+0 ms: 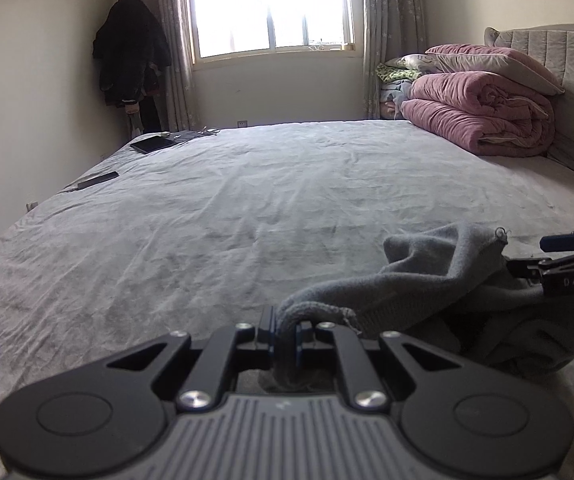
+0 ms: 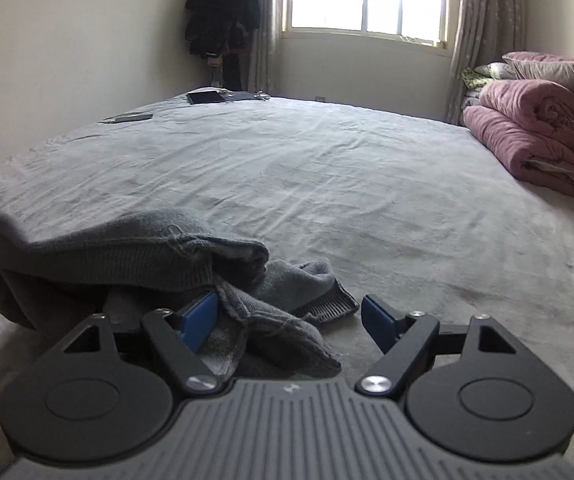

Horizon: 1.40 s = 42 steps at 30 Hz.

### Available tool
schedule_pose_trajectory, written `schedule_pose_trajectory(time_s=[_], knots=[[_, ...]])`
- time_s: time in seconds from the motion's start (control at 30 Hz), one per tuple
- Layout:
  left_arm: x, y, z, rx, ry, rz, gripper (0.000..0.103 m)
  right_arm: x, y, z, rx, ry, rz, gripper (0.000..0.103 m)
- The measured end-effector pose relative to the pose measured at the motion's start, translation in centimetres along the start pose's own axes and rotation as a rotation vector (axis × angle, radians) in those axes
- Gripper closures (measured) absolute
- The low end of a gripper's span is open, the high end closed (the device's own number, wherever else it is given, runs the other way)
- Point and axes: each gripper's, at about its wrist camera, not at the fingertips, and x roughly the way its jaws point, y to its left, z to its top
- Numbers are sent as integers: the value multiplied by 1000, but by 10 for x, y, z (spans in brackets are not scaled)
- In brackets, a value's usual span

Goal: Fold clothes

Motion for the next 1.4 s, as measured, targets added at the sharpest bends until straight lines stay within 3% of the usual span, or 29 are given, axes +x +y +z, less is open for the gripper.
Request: schedule_pose_trajectory(time_s=[0.13, 0.23, 0.27, 0.3, 0.37, 0.47, 0.67, 0.77, 0.83, 0.93, 1.13, 1.27, 1.4], knots=[[6, -3, 0, 5, 16, 6, 94, 10, 12, 2, -71, -9, 54, 25], [10, -3, 0, 7, 21, 11, 94, 17, 22, -3, -110, 4, 94, 51], [11, -3, 0, 7, 22, 12, 94, 16, 26, -3, -133, -3, 102, 72], [12, -3, 1, 6, 22, 12, 94, 14, 29, -3, -153, -3, 112, 84], [13, -2, 1, 5, 19, 16, 94, 9, 32, -2, -163, 13, 113, 92], [13, 4, 1, -14, 14, 27, 94, -1, 32, 2, -140, 43, 122, 94], [4, 23, 2, -76, -2, 20, 94, -47, 38, 15, -141, 14, 195, 95], [2, 28, 1, -79, -11, 27, 94, -72, 39, 21, -110, 24, 351, 95], [2, 30, 1, -83, -12, 35, 94, -85, 47, 16, -152, 46, 481, 95], [4, 34, 1, -99, 2, 32, 94, -86, 64, 2, -249, 105, 576, 94], [10, 29, 0, -74, 21, 39, 94, -74, 49, -4, -259, 79, 430, 60], [11, 28, 1, -75, 24, 39, 94, -67, 44, -13, -343, 75, 276, 60], [12, 25, 0, -67, 27, 44, 94, -62, 67, -32, -527, 78, 241, 60]])
